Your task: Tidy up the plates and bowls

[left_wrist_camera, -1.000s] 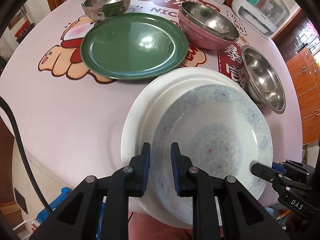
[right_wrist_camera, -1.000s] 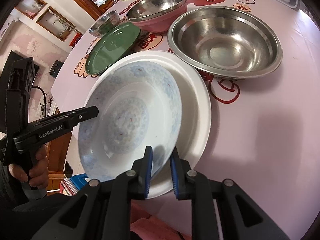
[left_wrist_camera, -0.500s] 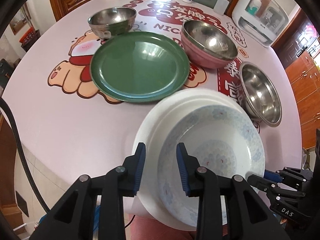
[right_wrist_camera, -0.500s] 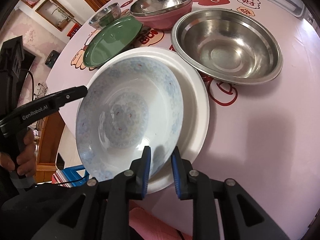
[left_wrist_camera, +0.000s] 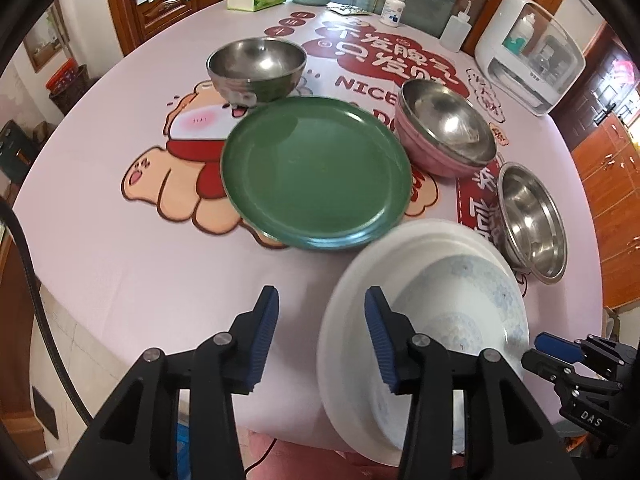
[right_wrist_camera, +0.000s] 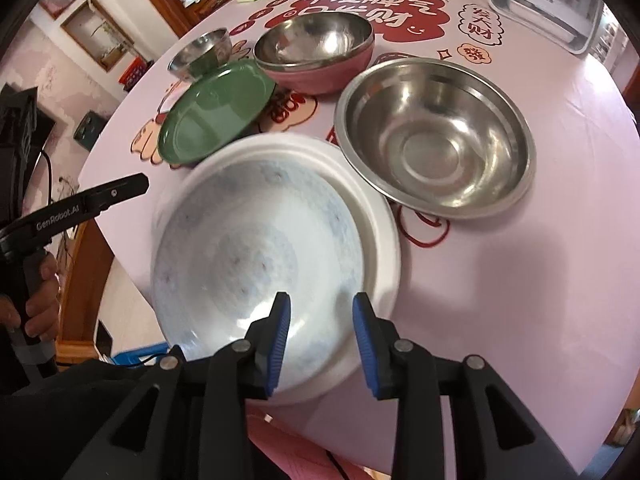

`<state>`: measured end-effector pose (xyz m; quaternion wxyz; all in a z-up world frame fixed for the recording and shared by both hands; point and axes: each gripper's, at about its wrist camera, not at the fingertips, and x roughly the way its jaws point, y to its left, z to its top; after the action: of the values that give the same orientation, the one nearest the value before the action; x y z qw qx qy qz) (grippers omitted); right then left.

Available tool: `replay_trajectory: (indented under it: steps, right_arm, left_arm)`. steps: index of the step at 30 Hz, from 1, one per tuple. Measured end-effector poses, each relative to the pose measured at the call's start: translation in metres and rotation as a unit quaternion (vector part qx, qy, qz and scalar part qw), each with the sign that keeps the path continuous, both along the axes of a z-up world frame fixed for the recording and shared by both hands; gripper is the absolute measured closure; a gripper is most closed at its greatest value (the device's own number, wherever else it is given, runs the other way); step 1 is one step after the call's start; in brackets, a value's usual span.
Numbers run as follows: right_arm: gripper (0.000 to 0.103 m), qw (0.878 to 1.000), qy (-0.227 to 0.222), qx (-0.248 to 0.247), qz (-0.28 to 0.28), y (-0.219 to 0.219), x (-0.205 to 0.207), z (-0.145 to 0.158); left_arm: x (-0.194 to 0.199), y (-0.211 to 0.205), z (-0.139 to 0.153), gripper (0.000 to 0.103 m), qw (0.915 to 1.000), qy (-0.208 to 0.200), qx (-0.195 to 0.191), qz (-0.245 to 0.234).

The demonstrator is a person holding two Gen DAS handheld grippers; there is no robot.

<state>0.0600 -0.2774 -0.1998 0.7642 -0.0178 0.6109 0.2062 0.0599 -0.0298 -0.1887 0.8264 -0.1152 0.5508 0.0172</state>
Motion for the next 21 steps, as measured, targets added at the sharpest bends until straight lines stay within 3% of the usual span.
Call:
replay_trajectory:
  steps: [4,11,14,21]
  right_arm:
    - [0.071,1.0,-0.005,0.012,-0.02,0.015,0.002,0.003]
    - [0.07,0.998,-0.022,0.03,-0.054,0.047,0.012,0.012]
    - [0.061,0.997,-0.03,0.032,-0.066,0.062,0.016,0.015]
    - [0.06,0.994,-0.045,0.044,-0.095,0.093,0.026,0.019]
  left_arm:
    - [0.009,0.012,0.005,0.05,0.9997,-0.01,-0.009,-0.019]
    - [0.029,0.034,0.012,0.05,0.9983,-0.01,-0.002,-0.057]
    - [0.038,0.046,0.014,0.05,0.9975,-0.007,-0.003,-0.07]
    - [0.059,0.069,0.017,0.049,0.9942,-0.009,-0.001,-0.107]
